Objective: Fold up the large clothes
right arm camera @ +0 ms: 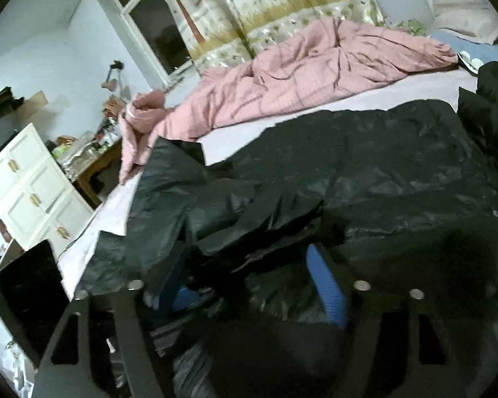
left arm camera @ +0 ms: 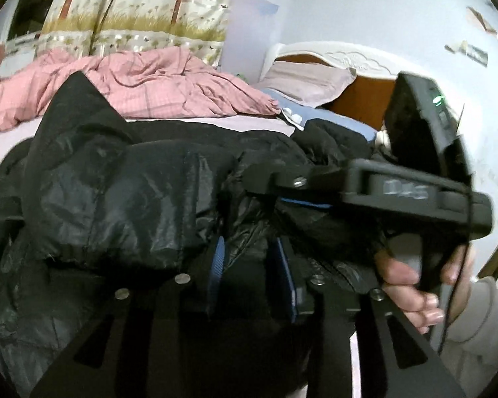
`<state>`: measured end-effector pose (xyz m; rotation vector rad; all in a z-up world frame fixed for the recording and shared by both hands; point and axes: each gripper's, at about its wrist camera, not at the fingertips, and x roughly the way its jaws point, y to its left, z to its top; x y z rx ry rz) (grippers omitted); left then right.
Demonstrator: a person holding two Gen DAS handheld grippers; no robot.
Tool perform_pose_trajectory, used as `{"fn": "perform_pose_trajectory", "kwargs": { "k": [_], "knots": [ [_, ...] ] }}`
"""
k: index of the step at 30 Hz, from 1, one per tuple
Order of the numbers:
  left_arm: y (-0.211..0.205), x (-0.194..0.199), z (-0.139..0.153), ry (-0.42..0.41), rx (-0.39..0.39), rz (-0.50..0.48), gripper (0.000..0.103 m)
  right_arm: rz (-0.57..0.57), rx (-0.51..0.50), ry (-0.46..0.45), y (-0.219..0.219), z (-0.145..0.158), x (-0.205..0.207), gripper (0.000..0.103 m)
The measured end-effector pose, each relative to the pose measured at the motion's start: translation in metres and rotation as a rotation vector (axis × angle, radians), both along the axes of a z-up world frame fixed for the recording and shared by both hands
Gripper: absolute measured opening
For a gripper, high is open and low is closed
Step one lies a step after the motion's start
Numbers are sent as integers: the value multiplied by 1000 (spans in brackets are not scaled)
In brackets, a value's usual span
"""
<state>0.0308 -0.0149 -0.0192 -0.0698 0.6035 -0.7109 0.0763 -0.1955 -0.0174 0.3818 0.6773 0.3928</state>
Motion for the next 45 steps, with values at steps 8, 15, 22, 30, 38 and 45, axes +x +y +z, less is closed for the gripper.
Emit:
{"fn": "perform_pose_trajectory", "kwargs": {
  "k": [8,15,22,30,38,45],
  "knots": [
    [6,0,0,4,-10,46,77,-149,-196,-99,-10,19,-12,6],
    [20,4,0,24,-55,114,78,-455,-527,-107,-47,47,-10,6],
    [26,8,-2,43,-68,156,78,-602,-626,-106,-86,46,-8,13],
    [22,11,-3,46,-34,214,79,-552,-423,-206,-111,63,-52,71],
    [18,13,-7,53,15,247,81,-266,-437,112,-94,19,7,56],
    [21,15,-8,63,10,249,82,-307,-354,324,-133,4,58,30]
  ]
}}
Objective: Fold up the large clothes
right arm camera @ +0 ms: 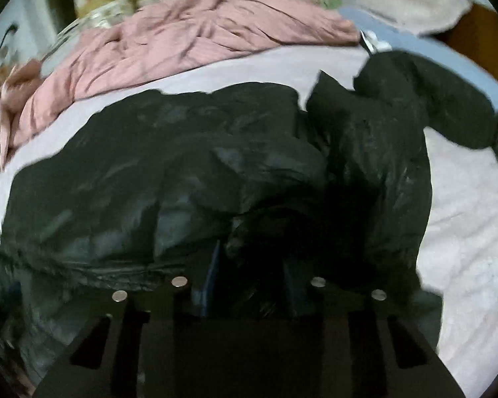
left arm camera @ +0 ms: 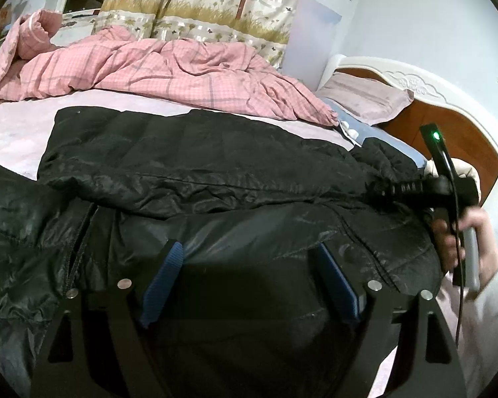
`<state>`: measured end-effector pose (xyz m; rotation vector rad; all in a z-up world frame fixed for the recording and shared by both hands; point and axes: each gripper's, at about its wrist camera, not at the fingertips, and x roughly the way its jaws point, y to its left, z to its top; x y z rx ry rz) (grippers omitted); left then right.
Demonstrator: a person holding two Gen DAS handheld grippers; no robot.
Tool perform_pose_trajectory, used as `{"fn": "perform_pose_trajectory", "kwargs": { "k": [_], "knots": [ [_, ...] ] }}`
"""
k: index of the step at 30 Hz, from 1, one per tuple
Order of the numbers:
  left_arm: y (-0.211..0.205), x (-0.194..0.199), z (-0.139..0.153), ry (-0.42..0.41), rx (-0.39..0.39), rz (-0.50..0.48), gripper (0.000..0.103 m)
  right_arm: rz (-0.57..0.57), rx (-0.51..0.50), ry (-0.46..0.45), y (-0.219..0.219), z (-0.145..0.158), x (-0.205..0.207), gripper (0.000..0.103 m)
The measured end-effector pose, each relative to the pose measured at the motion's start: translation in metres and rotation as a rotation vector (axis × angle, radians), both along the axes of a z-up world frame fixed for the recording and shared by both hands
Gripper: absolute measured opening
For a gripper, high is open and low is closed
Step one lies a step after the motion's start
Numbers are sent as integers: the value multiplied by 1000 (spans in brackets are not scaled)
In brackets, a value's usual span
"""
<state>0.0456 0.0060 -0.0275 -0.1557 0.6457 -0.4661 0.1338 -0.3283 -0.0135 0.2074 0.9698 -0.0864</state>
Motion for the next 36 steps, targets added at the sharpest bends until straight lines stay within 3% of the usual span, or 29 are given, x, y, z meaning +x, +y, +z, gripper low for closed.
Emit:
{"fn": "perform_pose_trajectory", "kwargs": {
  "k": [5,9,14,16,20,23,30,36],
  "knots": [
    [0,0,0,3,7,-3,83,-28,-57,-26,-25,6,11,30],
    [-2,0,-1,5,18,-4,85,-89,54,-91,-54,15,-3,30],
    [-4,0,-1,4,24,-3,85,-140,111,-183,-73,36,-17,30],
    [-4,0,-1,3,25,-2,85,-127,144,-170,-76,36,-16,30],
    [-4,0,-1,3,27,-2,85,-28,177,-27,-66,14,-7,30],
    [-5,0,-1,1,31,1,85,-48,116,-3,-56,3,-10,30],
    [-9,1,-1,-4,59,12,86,-107,14,-114,-34,29,-32,30],
    [-12,-1,-1,-11,76,21,86,-135,55,-147,-32,37,-53,35]
  ]
}}
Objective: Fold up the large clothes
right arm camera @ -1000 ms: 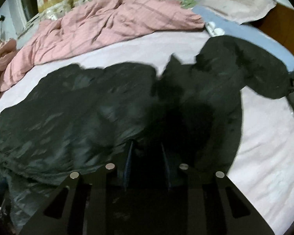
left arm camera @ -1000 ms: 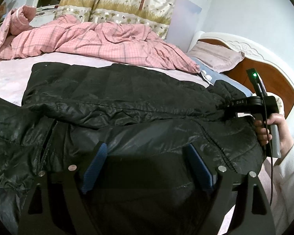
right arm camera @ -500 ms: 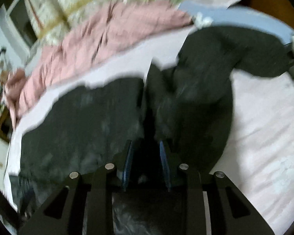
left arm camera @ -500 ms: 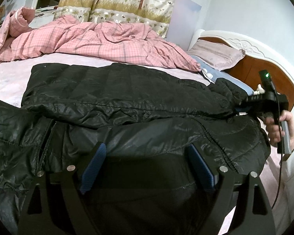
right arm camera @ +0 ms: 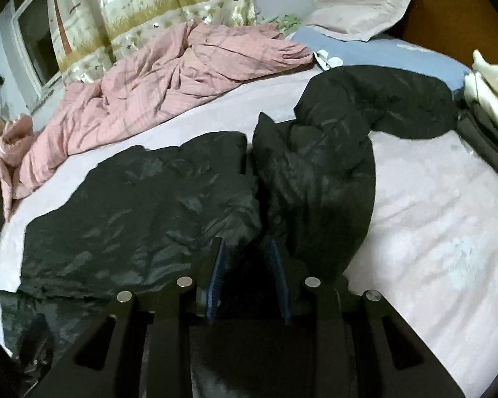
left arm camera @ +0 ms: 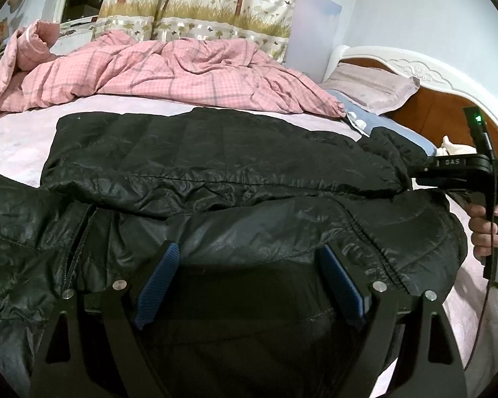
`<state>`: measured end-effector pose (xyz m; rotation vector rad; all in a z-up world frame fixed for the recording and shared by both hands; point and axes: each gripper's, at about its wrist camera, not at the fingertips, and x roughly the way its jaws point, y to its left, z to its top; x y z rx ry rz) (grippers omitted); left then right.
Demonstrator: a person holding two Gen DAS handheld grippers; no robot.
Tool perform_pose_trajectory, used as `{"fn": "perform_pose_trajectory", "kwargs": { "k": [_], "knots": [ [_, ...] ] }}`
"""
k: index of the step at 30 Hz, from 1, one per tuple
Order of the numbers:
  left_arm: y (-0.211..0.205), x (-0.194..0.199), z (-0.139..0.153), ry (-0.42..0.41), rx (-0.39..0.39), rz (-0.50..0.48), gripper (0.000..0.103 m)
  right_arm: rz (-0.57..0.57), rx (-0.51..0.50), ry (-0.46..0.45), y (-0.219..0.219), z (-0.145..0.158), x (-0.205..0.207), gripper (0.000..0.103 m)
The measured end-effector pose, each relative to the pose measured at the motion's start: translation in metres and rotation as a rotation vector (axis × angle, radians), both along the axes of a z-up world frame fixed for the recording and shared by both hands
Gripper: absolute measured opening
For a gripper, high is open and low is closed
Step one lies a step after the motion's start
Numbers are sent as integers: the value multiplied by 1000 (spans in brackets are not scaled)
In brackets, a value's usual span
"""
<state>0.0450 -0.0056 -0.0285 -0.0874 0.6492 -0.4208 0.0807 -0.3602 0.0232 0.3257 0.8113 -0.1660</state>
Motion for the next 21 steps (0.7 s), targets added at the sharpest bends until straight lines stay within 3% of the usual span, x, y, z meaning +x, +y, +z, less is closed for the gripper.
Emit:
{"fn": "perform_pose_trajectory", "kwargs": {
  "k": [4,10,14,16,21],
  "knots": [
    [-2,-1,0,-10,18,10,86,-34,-77,-23,2,6,-7,51],
    [-7,-2,0,-20,46,21,86,-139,-104,-32,3,-2,-40,57],
    [-9,-4,2,-34,69,47,86,-115,-235,-36,14,6,-43,62],
    [-9,-13,11,-88,82,58,86,-110,-249,-71,12,13,-46,70],
    [-21,-40,42,-262,138,101,88,-144,-217,-77,-1,17,-47,71]
  ]
}}
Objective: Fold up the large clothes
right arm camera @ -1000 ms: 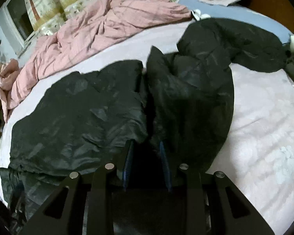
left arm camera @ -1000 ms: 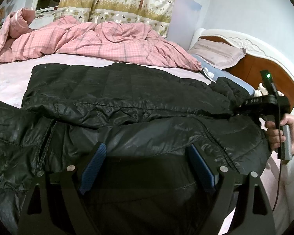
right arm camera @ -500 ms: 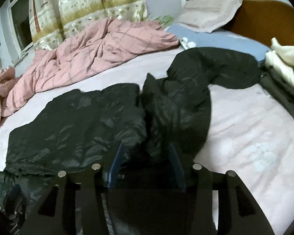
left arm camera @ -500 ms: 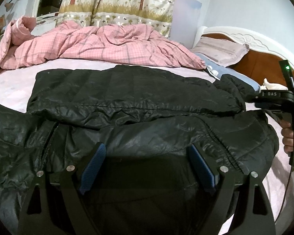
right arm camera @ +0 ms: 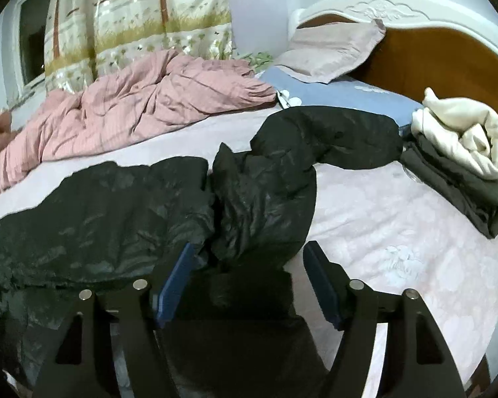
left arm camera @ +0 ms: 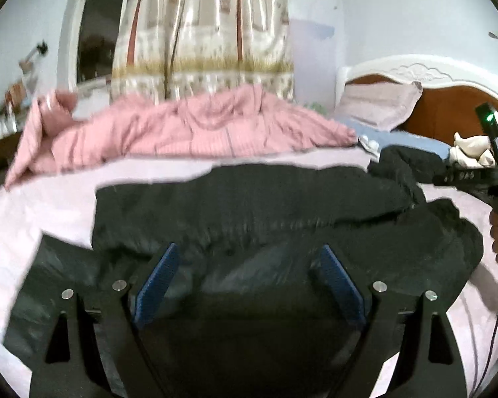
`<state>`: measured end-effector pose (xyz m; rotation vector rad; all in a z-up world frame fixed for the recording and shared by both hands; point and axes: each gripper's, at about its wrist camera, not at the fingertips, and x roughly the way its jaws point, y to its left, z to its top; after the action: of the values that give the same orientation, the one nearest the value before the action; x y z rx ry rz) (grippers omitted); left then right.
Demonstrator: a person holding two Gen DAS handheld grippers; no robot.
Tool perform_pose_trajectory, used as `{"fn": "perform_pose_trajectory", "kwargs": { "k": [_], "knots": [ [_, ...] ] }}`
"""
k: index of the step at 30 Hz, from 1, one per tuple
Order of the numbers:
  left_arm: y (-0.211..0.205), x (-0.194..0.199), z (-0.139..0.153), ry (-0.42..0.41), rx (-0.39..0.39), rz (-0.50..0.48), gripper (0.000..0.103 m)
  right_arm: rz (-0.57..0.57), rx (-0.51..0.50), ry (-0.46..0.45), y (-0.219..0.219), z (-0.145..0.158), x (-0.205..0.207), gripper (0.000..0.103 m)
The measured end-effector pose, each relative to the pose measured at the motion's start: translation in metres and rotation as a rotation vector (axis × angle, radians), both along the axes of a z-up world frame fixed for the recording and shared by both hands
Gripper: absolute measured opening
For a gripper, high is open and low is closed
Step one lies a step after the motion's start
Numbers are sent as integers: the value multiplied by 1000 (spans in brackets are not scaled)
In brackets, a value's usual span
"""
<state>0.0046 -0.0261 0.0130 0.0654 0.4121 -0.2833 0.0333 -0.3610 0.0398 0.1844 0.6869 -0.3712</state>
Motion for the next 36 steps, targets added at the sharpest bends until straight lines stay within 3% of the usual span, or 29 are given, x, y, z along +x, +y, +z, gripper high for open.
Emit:
{"fn": "perform_pose_trajectory", "kwargs": {
  "k": [4,9,13,17,22,27,31,36],
  "knots": [
    [-16,18,16,0,13,14,90,-46,-27,25,-3,-6,-3,71],
    [-39,50,33,65,-17,36,90,-54,47,-2,-15,-5,-7,71],
    [-61,67,40,93,4,63,95,-91,-68,44,-17,-15,-14,72],
    [-86,78,35,137,8,56,102,-88,-63,40,-35,-16,-17,72],
    [-123,86,21,199,51,45,102,-130,-46,38,-54,-22,-24,73],
    [-153,89,24,188,94,25,102,-119,-61,31,-66,-21,-30,73],
    [-161,99,20,209,123,39,102,-128,-38,25,-73,-24,-30,73],
    [-151,117,-4,308,104,65,102,-117,-30,33,-71,-26,-26,73]
  ]
}}
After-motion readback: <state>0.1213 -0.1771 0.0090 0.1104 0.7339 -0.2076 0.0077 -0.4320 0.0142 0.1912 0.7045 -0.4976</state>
